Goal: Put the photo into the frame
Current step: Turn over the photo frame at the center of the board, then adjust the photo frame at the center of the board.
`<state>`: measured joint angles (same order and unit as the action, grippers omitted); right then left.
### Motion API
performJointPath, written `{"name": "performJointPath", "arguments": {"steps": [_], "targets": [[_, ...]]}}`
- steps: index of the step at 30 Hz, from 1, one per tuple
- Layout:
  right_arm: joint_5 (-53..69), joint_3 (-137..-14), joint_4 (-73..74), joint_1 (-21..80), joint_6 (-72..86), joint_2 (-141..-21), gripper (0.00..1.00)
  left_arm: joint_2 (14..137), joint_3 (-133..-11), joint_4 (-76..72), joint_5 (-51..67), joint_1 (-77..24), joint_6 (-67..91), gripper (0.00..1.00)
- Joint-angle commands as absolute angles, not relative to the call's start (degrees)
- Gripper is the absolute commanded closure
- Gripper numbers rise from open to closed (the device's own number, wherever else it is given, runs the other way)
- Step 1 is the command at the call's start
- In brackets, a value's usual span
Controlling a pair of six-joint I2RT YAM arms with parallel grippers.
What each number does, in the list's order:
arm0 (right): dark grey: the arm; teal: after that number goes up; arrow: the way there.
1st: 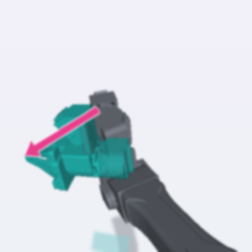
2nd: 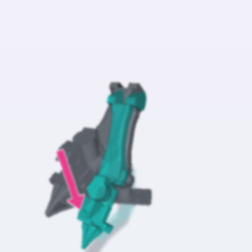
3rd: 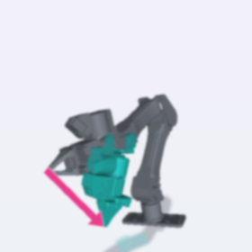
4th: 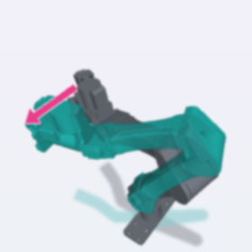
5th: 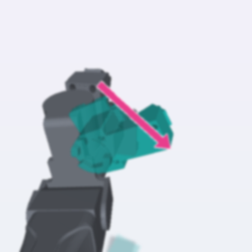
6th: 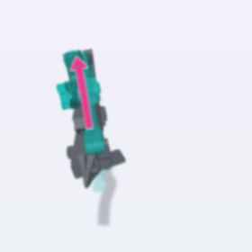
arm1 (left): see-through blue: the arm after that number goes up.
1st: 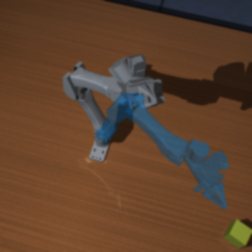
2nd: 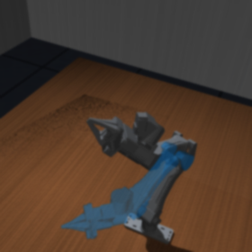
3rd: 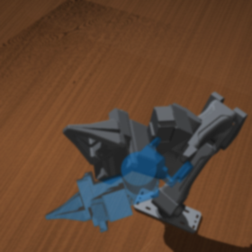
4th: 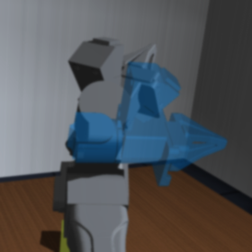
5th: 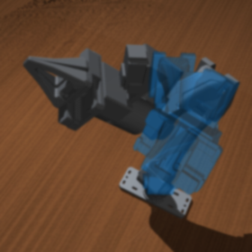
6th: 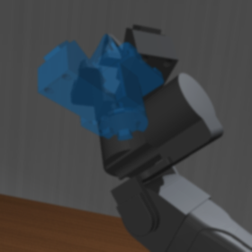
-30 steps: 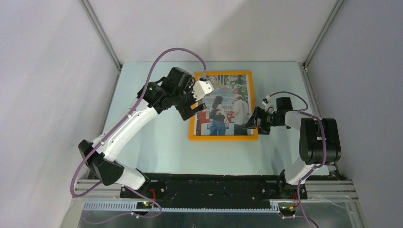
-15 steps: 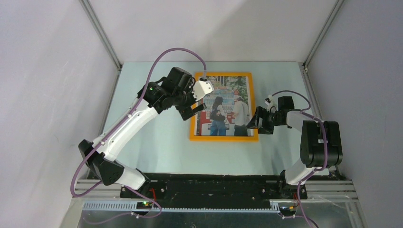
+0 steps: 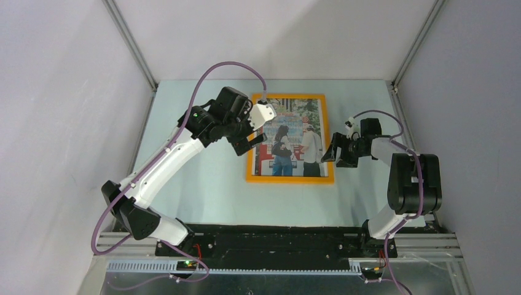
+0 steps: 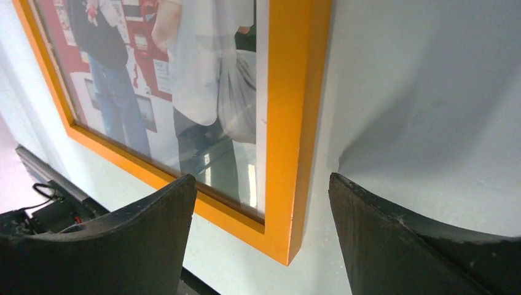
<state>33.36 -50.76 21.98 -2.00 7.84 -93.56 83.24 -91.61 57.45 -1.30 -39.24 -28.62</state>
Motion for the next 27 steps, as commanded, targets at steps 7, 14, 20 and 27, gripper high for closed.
{"name": "performJointPath", "arguments": {"steps": [7,14,20,27], "targets": [[25.92,-57.54,24.51,-1.96,5.77,-93.17,0.17,83.92,-91.67,53.05,-5.27,-38.94,-25.42,0.0],[21.88,-65.25,25.28,-0.65,5.21,-98.3,0.19,83.78,-91.75,52.39,-5.95,-38.99,-24.88,0.0],[17.33,-73.57,26.07,1.72,5.76,-106.0,0.24,83.45,-91.63,52.36,-6.14,-39.02,-24.72,0.0],[14.31,-80.54,27.14,2.85,4.01,-113.0,0.3,82.51,-91.03,52.24,-6.62,-38.98,-24.83,0.0]]}}
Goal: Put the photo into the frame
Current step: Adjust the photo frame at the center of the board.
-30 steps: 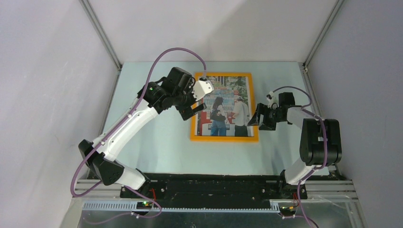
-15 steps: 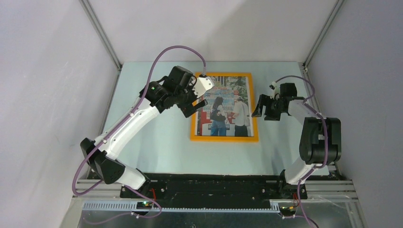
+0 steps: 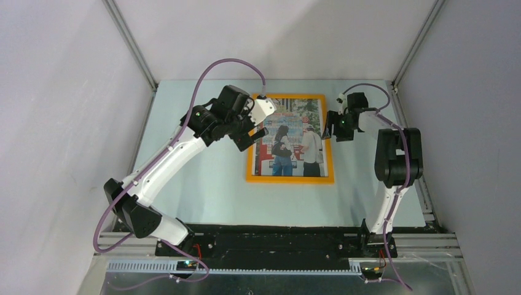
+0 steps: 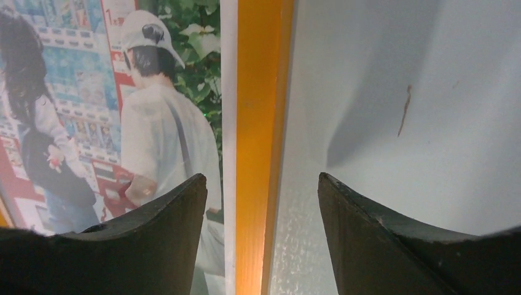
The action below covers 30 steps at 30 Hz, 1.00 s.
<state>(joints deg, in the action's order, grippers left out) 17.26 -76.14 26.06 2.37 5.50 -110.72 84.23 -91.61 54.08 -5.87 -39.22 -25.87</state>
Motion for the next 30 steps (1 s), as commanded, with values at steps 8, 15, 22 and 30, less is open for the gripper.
{"name": "performJointPath", "arguments": {"steps": [8,15,22,30], "targets": [[14.11,-84.95,28.87,3.03,4.24,-116.65,0.42,83.03,-90.97,52.16,-6.74,-38.99,-24.87,0.0],[14.79,-87.31,29.71,3.36,4.4,-118.71,0.54,83.41,-90.97,52.2,-6.76,-38.97,-24.94,0.0],[14.98,-88.26,30.05,3.51,4.61,-119.51,0.52,83.8,-91.18,52.15,-6.77,-38.99,-24.91,0.0],[14.72,-91.03,32.26,4.19,4.65,-121.38,0.5,83.96,-91.26,52.2,-6.82,-38.99,-24.96,0.0]]}}
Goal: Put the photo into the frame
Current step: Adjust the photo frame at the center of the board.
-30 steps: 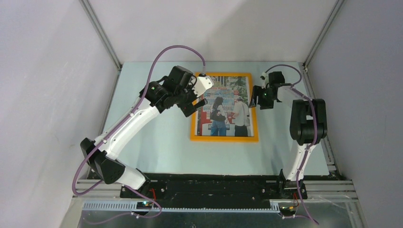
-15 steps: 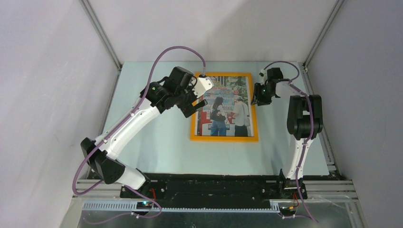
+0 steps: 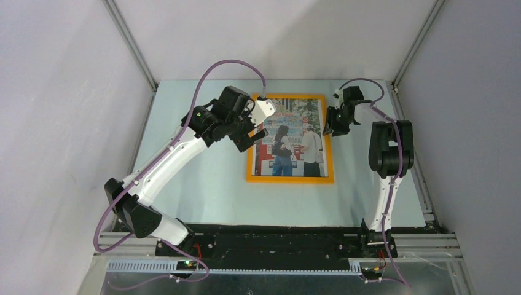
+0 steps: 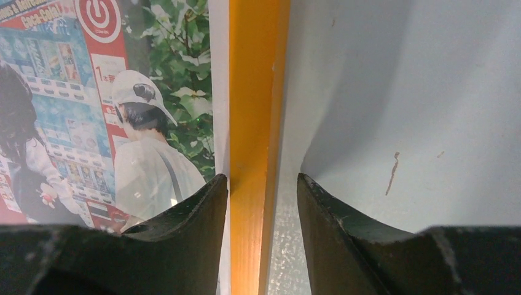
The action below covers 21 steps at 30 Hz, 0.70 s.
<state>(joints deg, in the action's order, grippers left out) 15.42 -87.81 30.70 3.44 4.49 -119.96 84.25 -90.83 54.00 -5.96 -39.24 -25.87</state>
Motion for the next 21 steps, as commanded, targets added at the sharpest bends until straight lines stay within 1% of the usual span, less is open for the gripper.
{"name": "performJointPath", "arguments": {"steps": [1,3,5,8,9,13,17,21], "targets": [[14.7,-91.26,32.43,4.25,4.65,-121.55,0.51,83.94,-91.19,52.21,-6.85,-38.99,-24.94,0.0],[14.79,-91.72,32.94,4.22,4.66,-121.89,0.53,83.87,-91.15,52.21,-6.85,-39.02,-24.91,0.0],[14.91,-91.82,33.22,4.29,4.66,-122.12,0.6,83.88,-91.14,52.2,-6.86,-38.95,-24.96,0.0],[15.17,-91.39,33.59,4.26,4.45,-121.93,0.68,83.81,-91.14,52.18,-6.79,-38.98,-24.95,0.0],[15.23,-91.18,33.63,4.23,4.37,-121.65,0.73,83.84,-91.1,52.2,-6.84,-38.99,-24.91,0.0],[15.58,-88.37,33.32,3.9,4.12,-120.05,0.83,83.72,-90.93,52.16,-7.01,-39.02,-24.96,0.0],[15.74,-85.16,32.75,3.66,3.21,-117.59,0.9,83.76,-90.73,51.7,-8.23,-38.93,-24.34,0.0],[15.86,-81.49,32.38,3.66,2.26,-115.41,0.94,83.58,-90.69,51.36,-8.61,-38.63,-24.02,0.0]]}}
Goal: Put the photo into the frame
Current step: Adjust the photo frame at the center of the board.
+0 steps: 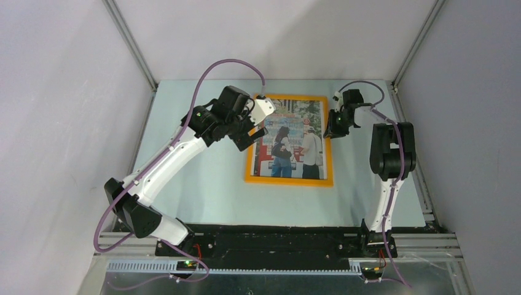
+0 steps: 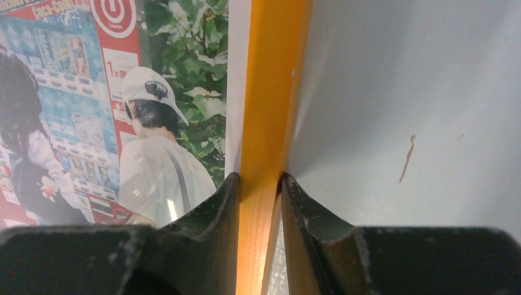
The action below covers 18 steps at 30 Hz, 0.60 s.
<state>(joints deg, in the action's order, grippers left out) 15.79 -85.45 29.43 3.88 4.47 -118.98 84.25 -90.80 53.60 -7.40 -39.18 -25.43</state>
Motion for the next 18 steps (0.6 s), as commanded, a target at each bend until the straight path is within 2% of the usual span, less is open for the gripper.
{"name": "performJointPath", "arguments": {"steps": [1,11,18], "targets": [[15.88,-80.87,32.32,3.62,2.14,-115.14,0.94,83.47,-90.7,51.34,-8.66,-38.66,-23.96,0.0],[15.5,-76.81,32.38,2.66,0.19,-112.83,1.0,82.6,-89.93,51.26,-8.71,-38.67,-23.97,0.0],[16.31,-74.1,32.32,2.72,-2.37,-111.03,1.0,82.29,-89.52,51.07,-8.89,-38.66,-24.01,0.0]]}}
